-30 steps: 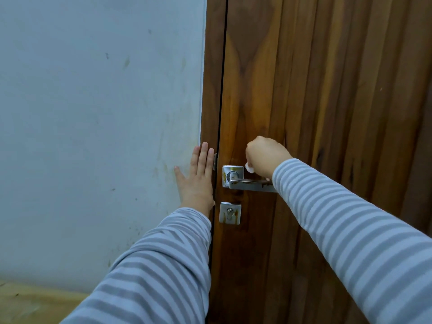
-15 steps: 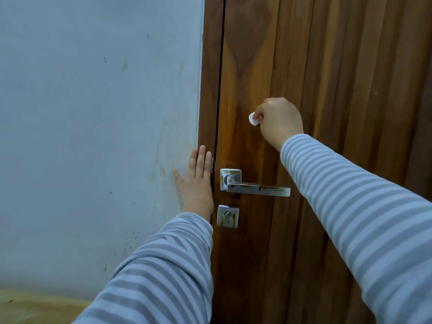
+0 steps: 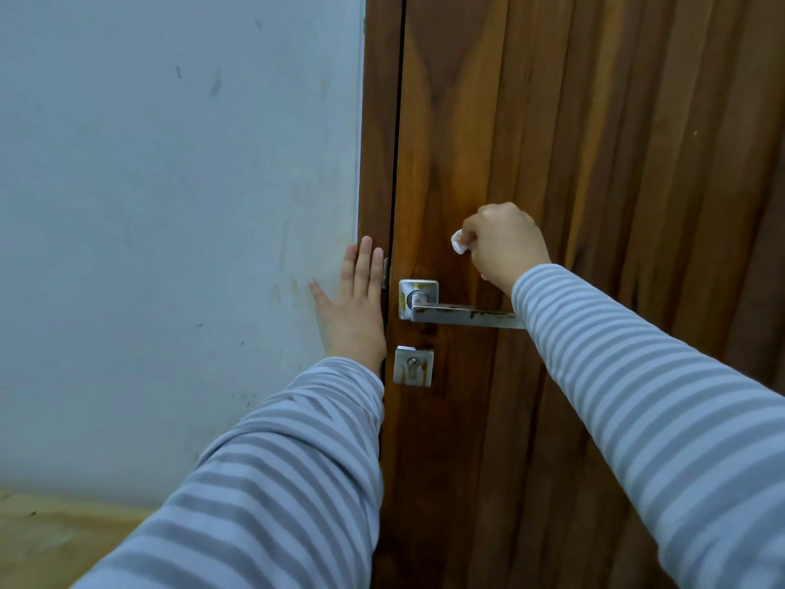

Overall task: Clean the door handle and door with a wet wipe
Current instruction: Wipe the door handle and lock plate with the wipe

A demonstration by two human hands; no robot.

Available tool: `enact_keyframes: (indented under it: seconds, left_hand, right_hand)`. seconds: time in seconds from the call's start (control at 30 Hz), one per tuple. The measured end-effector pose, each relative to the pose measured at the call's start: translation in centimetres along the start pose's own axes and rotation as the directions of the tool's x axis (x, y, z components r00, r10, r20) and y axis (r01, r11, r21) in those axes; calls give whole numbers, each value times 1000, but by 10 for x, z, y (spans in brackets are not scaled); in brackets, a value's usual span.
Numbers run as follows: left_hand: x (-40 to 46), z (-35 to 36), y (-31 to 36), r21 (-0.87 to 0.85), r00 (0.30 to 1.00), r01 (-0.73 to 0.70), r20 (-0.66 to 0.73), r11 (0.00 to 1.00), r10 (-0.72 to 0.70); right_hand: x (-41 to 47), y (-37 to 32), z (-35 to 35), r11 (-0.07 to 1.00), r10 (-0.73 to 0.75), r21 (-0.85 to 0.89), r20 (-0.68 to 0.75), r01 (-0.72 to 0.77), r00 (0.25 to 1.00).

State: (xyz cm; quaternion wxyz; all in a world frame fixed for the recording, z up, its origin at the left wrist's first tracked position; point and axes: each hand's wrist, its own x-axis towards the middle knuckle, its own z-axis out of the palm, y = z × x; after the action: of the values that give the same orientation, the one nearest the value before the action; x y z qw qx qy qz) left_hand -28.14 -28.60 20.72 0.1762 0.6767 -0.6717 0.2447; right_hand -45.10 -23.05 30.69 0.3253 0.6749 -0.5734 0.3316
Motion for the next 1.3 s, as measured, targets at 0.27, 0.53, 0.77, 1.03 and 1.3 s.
enact_keyframes:
  seconds: [0.27, 0.53, 0.77, 1.03, 1.3]
  left_hand:
    - [-1, -2, -1, 2, 1000, -5, 7, 1000, 5]
    - [-2, -3, -2, -3, 1000, -18, 8, 1000, 18]
    - [-4, -3, -4, -14, 999, -40, 22, 999, 41]
    - [-2, -2, -5, -14, 999, -49, 12, 999, 49]
    - [-3, -3, -6, -18, 999, -45, 24, 999, 45]
  right_hand:
    - [-10, 0, 1, 978, -81, -188, 67, 93, 994]
    - [1, -12, -22, 971, -89, -171, 396, 169, 914]
    - [14, -39, -13, 986, -168, 71, 338, 153, 926]
    - [11, -58, 27, 975, -222, 75, 398, 210, 890]
    - [9, -71, 24, 976, -182, -40, 387, 213, 904]
